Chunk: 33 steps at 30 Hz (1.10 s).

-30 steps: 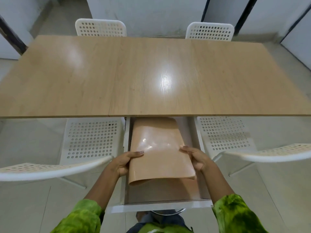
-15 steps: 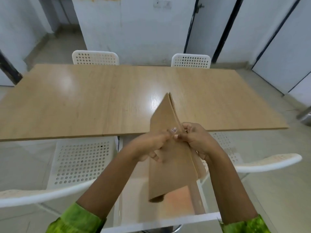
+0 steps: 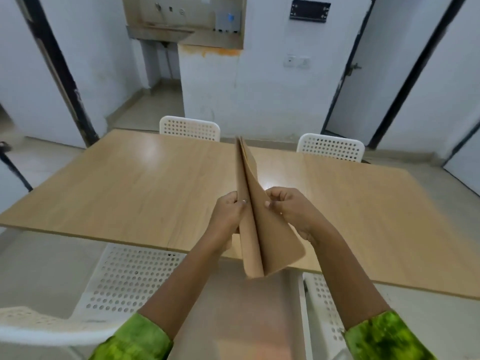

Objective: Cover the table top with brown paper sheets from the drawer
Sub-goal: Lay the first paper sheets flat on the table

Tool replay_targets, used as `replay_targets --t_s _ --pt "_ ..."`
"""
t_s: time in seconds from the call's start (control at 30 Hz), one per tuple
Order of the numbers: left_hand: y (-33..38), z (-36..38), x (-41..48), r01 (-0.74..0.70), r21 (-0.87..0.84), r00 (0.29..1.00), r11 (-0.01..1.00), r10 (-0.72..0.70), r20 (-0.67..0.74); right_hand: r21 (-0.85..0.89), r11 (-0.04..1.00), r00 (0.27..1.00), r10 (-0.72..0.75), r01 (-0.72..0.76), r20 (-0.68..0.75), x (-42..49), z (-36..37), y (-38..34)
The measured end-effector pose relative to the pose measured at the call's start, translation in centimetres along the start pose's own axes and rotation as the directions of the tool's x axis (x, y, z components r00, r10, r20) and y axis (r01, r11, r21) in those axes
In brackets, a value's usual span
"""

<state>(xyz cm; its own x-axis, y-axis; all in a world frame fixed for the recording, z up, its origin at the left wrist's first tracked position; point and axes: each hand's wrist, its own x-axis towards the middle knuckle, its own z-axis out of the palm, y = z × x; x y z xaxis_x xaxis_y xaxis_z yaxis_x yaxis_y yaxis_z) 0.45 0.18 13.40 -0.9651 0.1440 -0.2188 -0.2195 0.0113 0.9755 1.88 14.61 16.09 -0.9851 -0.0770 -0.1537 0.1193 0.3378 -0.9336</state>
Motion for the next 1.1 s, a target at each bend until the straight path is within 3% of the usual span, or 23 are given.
replay_targets --t_s 0.1,0.23,0.3,0.4,0.63,0.73,0.8,0.97,1.1 --pt "-2.6 -0.6 2.7 -0.05 -0.111 0.994 0.993 0.04 -0.097 -0.483 0.87 0.984 -0.16 0.1 -0.084 4.0 -1.6 0.5" --pt "-6.3 -1.7 5.0 -0.009 -0.438 0.961 0.899 -0.113 -0.252 -0.719 0.692 0.948 -0.267 0.064 -0.172 8.8 -3.6 1.3" --pt "-7.8 -1.9 5.7 0.034 -0.593 0.943 0.805 -0.223 -0.248 -0.774 0.632 0.935 -0.296 0.039 -0.194 11.4 -4.4 1.7" --pt "-10.1 -2.2 7.4 0.088 -0.658 0.892 0.748 -0.354 -0.283 -0.808 0.59 0.916 -0.319 -0.01 -0.244 15.2 -5.1 2.1" --pt "-13.3 -2.1 11.8 0.082 -0.733 0.823 0.675 -0.46 -0.332 -0.816 0.556 0.869 -0.313 -0.159 -0.383 22.4 -7.4 5.3" --pt "-13.7 -2.0 12.8 0.068 -0.755 0.789 0.652 -0.499 -0.36 -0.841 0.49 0.862 -0.298 -0.23 -0.409 23.7 -7.3 6.8" --pt "-14.0 -1.9 13.6 0.062 -0.759 0.775 0.649 -0.51 -0.373 -0.832 0.502 0.88 -0.255 -0.234 -0.401 23.8 -6.1 8.0" --pt "-14.2 -1.5 14.5 0.071 -0.685 0.739 0.725 -0.499 -0.452 -0.629 0.724 0.935 0.063 -0.283 -0.349 22.0 -2.5 11.7" --pt "-14.2 -2.3 14.2 0.075 -0.711 0.781 0.699 -0.485 -0.394 -0.496 0.831 0.965 0.175 -0.251 -0.195 19.2 0.7 14.6"
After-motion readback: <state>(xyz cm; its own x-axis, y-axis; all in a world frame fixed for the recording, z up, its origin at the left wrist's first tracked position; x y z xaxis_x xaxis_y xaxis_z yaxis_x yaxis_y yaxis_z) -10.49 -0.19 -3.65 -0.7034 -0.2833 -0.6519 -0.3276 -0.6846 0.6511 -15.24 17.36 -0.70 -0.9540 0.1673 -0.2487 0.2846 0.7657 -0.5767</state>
